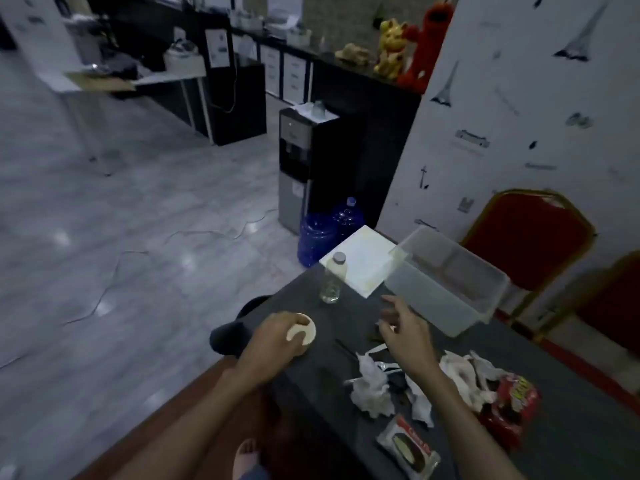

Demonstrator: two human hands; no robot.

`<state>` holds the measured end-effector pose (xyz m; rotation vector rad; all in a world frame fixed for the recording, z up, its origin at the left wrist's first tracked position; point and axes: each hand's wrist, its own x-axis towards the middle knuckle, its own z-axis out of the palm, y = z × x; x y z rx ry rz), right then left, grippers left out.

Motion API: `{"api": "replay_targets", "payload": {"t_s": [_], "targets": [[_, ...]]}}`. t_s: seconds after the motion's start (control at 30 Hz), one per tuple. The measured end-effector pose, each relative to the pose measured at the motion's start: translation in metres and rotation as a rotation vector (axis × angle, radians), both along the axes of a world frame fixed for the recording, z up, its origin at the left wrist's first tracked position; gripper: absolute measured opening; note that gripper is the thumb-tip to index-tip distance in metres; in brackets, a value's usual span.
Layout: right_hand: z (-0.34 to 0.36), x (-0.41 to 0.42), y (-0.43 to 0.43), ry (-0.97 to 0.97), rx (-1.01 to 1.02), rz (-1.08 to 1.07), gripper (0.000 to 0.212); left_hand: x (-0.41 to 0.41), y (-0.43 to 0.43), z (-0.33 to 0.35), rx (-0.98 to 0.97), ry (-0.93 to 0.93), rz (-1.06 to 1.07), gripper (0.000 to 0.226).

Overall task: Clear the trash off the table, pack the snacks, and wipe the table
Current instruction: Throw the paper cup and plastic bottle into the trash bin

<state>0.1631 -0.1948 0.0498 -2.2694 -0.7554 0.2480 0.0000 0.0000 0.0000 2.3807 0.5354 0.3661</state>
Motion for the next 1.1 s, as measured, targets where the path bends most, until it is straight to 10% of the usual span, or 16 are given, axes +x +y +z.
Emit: {"api": "replay_targets", "payload": {"t_s": [0.2, 0.37, 0.57, 0.77, 1.1], "targets": [[-0.009, 0.016, 0.1, 0.073, -0.201, 0.064, 0.063, 0.021, 0.032, -0.056, 0.378, 0.305, -0.384, 0.023], [-0.04, 0.049, 0.162, 0.102, -0.223, 0.025, 0.056, 0.024, 0.073, -0.076, 0.545, 0.214, -0.595, 0.018], [-0.055, 0.053, 0.199, -0.017, -0.193, -0.14, 0.032, 0.025, 0.159, -0.074, 0.076, -0.168, -0.249, 0.013], [-0.065, 0.033, 0.251, -0.167, -0.005, -0.056, 0.037, 0.041, 0.251, -0.098, -0.266, -0.009, 0.453, 0.014], [-0.204, 0.063, 0.399, 0.124, -0.317, -0.044, 0.022, 0.111, 0.316, -0.222, -0.456, 0.345, 0.42, 0.038]]}}
